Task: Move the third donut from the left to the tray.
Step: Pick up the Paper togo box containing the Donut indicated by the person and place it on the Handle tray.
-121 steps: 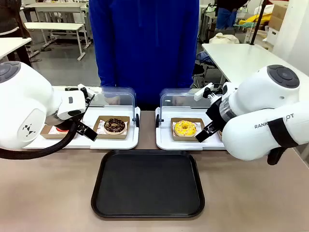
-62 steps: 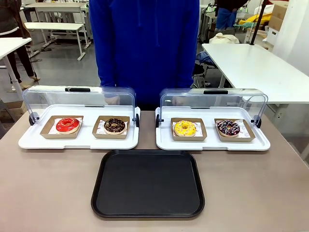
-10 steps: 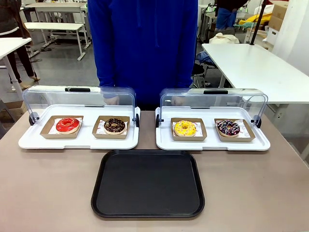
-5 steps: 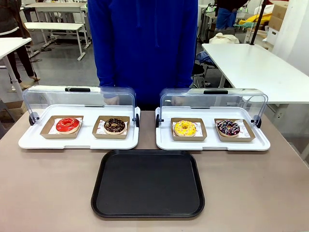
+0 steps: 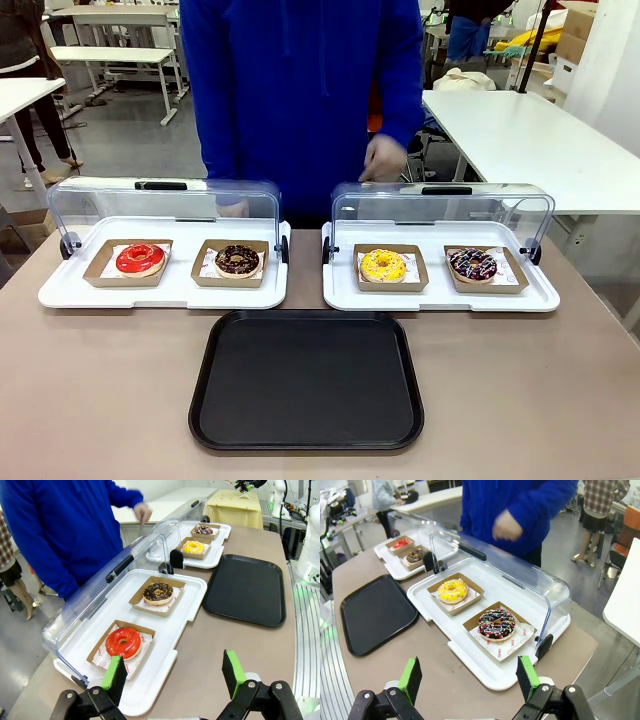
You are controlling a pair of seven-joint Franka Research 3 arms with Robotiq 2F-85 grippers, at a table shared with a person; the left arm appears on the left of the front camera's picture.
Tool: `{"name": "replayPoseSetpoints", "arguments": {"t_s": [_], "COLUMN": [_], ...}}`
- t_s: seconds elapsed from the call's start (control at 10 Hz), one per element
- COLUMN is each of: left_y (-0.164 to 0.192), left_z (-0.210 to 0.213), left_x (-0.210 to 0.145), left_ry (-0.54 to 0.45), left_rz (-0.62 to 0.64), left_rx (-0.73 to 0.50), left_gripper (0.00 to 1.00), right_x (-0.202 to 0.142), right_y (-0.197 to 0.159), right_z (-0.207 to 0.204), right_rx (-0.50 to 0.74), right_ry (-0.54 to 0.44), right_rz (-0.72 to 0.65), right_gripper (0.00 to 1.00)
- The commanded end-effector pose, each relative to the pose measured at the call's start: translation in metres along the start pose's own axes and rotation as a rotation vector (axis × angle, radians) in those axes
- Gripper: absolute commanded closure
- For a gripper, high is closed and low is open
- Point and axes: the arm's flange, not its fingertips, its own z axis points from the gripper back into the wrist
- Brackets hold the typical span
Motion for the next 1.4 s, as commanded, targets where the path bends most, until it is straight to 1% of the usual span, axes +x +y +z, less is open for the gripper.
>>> {"name": "replayPoseSetpoints", "arguments": {"t_s": [0.0, 1.3], "left_y": [0.0003, 0.0003], "left_z": [-0.0001, -0.0001], "left_x": [0.0002, 0.0002], "left_ry": [-0.022, -0.022], "left_rz": [-0.014, -0.014], "left_rx": [0.005, 0.005], "left_gripper": [0.0, 0.0], "right_x": [0.0023, 0.0023], "right_y": [-0.0048, -0.0048], "right_z": [-0.0017, -0.0017], "right_rx": [-0.007, -0.007], "right_ry": [-0.031, -0.031], "right_rz": [0.026, 0.026], "right_gripper": [0.0, 0.0]}}
